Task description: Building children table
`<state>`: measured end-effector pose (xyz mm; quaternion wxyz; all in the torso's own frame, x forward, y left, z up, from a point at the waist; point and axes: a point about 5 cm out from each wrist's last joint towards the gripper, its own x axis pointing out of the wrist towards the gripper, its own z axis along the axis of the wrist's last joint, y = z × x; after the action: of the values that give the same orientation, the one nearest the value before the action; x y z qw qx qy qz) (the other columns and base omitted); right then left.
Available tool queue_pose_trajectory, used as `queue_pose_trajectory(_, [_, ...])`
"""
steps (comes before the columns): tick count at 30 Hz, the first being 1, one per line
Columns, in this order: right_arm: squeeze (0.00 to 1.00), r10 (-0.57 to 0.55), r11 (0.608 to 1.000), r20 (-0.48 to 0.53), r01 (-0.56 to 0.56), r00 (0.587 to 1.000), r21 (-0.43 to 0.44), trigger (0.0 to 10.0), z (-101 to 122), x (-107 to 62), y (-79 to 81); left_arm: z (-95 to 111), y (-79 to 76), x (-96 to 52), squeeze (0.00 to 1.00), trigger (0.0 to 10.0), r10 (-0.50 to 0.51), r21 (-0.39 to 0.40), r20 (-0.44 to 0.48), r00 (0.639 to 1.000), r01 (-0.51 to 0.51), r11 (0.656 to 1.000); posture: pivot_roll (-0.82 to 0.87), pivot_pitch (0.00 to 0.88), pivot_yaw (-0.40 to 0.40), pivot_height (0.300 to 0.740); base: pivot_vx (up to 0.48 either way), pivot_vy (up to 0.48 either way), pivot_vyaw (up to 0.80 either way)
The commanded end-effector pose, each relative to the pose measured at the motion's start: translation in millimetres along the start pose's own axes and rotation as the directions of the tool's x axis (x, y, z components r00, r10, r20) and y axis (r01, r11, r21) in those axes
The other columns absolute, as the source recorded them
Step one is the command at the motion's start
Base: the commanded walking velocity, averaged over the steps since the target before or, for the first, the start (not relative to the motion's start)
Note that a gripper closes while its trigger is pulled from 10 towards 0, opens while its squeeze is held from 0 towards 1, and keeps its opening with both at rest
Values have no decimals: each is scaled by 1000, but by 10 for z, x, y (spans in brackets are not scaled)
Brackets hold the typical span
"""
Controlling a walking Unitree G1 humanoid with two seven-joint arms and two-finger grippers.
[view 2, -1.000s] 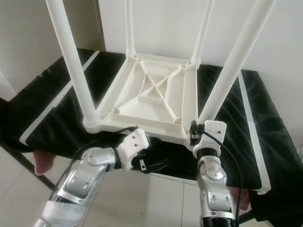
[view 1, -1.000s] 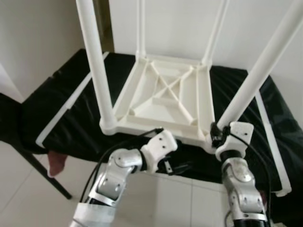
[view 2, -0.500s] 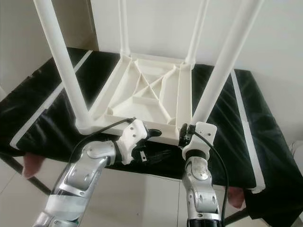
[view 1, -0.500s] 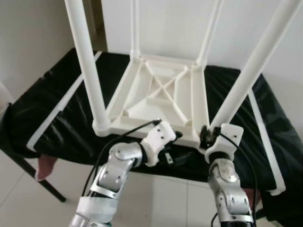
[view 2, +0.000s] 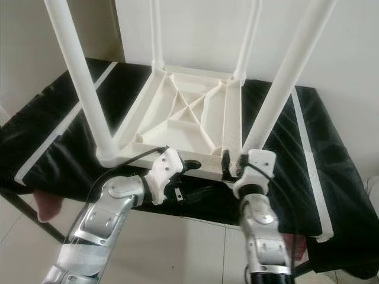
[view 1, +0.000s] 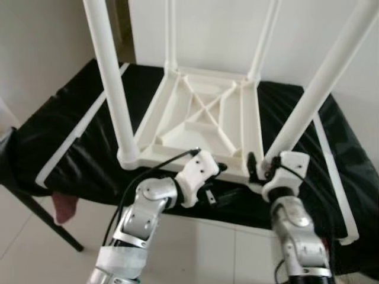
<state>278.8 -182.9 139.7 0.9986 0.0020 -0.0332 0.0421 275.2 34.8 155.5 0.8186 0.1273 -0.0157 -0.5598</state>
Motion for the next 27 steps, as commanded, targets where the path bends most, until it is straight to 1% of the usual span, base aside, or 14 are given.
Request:
queue_pose_trajectory(1, [0, 35, 999, 3, -35, 999, -6, 10000, -15, 21, -40, -36, 58, -25, 0, 10000, 173, 18, -20, 985, -173, 985, 29, 25, -56, 740, 0, 0, 0])
queue_pose_trajectory(5, [0, 73, 996, 7, -73, 997, -60, 10000, 8, 99, -183, -87, 96, -60, 0, 10000, 249, 61, -48, 967, -246, 967, 43, 21, -74, 740, 0, 0, 0])
queue_pose_trajectory(10, [0, 175, 980, -10, -175, 985, -90, 10000, 11, 170, -273, -78, 34, -49, 0, 10000, 208, -10, -31, 978, -208, 978, 55, 13, -85, 740, 0, 0, 0])
queue_pose_trajectory(13, [0, 226, 969, -16, -227, 974, -100, 10000, 16, 208, -290, -90, 12, -32, 0, 10000, 200, 18, -37, 979, -199, 980, 58, 13, -83, 740, 0, 0, 0])
queue_pose_trajectory(14, [0, 244, 965, -20, -245, 970, -98, 9333, 13, 218, -297, -100, 2, -25, 0, 10000, 193, 22, -47, 980, -193, 981, 59, 14, -82, 740, 0, 0, 0])
queue_pose_trajectory(15, [0, 263, 959, -26, -265, 964, -105, 7765, 9, 229, -302, -103, -16, -21, 0, 10000, 181, 23, -53, 982, -180, 983, 62, 14, -81, 740, 0, 0, 0])
queue_pose_trajectory(16, [0, 275, 954, -31, -276, 961, -112, 7765, 6, 236, -306, -104, -28, -19, 0, 10000, 171, 23, -55, 984, -170, 985, 62, 14, -81, 740, 0, 0, 0])
queue_pose_trajectory(17, [0, 288, 949, -48, -292, 956, -121, 6902, -13, 248, -310, -98, -40, -12, 0, 10000, 164, 35, -51, 985, -162, 986, 66, 9, -82, 740, 0, 0, 0])
queue_pose_trajectory(18, [0, 302, 942, -56, -307, 952, -137, 4588, -33, 252, -314, -98, -57, -14, 0, 10000, 159, 53, -53, 986, -156, 986, 66, 9, -82, 740, 0, 0, 0])
queue_pose_trajectory(20, [0, 308, 940, -63, -314, 949, -133, 4588, -57, 258, -324, -107, -53, -7, 0, 10000, 161, 62, -62, 985, -158, 986, 68, 3, -83, 740, 0, 0, 0])
queue_pose_trajectory(21, [0, 306, 941, -68, -312, 950, -133, 3333, -85, 258, -343, -115, -46, -3, 0, 10000, 165, 66, -68, 984, -161, 985, 69, 0, -84, 740, 0, 0, 0])
queue_pose_trajectory(22, [0, 306, 941, -68, -312, 950, -133, 3333, -85, 258, -343, -115, -46, -3, 0, 10000, 165, 66, -68, 984, -161, 985, 69, 0, -84, 740, 0, 0, 0])
queue_pose_trajectory(23, [0, 305, 941, -74, -312, 949, -127, 0, -117, 259, -361, -117, -22, 3, 0, 10000, 179, 68, -74, 981, -174, 982, 70, 0, -84, 740, 0, 0, 0])
queue_pose_trajectory(27, [0, 314, 939, -86, -322, 946, -117, 0, -164, 262, -375, -106, 17, 16, 0, 10000, 200, 73, -73, 977, -195, 978, 68, 0, -83, 740, 0, 0, 0])
